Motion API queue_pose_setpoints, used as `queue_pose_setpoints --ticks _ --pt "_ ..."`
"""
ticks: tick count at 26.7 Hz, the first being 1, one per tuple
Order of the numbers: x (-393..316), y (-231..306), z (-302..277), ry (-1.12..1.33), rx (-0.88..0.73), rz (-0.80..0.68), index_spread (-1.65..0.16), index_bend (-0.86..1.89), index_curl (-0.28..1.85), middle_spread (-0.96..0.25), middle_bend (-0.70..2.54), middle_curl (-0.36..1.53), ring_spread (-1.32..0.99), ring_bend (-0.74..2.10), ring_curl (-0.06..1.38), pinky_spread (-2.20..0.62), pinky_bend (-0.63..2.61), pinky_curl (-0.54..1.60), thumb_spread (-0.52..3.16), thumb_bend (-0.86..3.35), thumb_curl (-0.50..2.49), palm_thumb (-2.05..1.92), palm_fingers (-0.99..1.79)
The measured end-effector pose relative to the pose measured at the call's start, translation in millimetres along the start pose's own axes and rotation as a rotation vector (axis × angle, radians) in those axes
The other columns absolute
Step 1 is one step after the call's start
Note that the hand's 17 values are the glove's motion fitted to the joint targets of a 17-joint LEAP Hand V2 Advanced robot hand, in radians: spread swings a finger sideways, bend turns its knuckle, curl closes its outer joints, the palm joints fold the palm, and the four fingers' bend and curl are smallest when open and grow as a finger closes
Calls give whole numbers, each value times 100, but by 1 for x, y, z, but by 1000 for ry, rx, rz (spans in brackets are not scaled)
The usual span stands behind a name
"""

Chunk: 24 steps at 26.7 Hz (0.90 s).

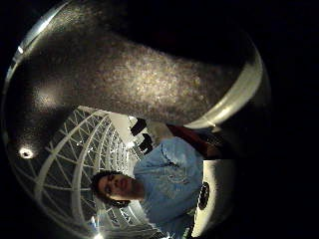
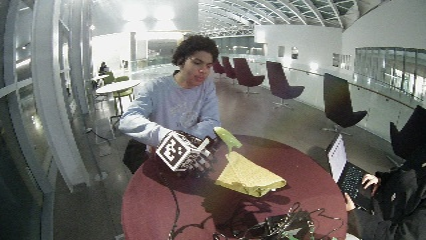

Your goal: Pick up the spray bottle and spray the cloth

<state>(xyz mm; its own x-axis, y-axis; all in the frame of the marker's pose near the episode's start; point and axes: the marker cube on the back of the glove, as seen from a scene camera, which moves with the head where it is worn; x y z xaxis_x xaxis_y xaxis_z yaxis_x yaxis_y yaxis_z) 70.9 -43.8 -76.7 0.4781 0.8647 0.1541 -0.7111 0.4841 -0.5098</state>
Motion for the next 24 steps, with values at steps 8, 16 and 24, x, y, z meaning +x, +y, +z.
queue_pose_setpoints --ticks 8,16,24 --pt "1 -3 2 50 1 30 -28 12 31 -2 19 39 5 39 34 28 36 37 76 -2 66 108 86" --pt "-2 -5 2 62 -27 57 -28 12 30 -2 19 39 5 40 34 28 36 36 76 -2 67 108 86" --pt "-5 -6 -6 79 -24 76 -27 12 30 -2 19 39 5 40 34 28 36 36 77 -2 68 107 86"
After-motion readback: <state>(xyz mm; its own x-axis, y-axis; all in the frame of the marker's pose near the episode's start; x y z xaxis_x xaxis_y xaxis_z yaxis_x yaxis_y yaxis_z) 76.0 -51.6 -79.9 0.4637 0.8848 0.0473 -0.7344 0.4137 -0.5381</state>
